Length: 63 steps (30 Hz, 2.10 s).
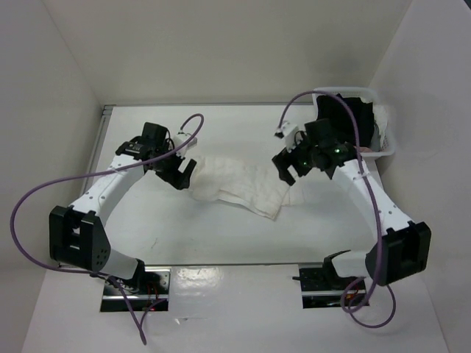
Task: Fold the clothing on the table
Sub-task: Fold the skirt
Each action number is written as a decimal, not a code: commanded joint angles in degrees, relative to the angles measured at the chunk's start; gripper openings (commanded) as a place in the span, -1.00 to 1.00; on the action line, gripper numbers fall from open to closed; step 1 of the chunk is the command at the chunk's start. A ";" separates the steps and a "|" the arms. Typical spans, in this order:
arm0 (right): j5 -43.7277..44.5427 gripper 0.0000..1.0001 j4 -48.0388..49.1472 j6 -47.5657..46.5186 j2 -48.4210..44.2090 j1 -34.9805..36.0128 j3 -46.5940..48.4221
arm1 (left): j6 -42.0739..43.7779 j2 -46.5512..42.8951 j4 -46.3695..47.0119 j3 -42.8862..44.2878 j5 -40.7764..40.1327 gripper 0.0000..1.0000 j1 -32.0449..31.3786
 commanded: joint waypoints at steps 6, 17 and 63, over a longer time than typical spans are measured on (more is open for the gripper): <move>-11.98 0.95 1.50 2.88 10.18 -13.21 1.78 | -3.13 -2.52 0.67 0.40 -0.09 1.00 0.14; -29.47 0.95 -5.17 -3.63 22.03 -28.32 6.08 | -3.13 -1.99 0.67 0.39 -0.61 1.00 0.14; -28.78 0.95 -1.40 -3.98 38.66 -27.45 7.65 | -3.66 4.87 2.34 1.62 -1.14 1.00 1.37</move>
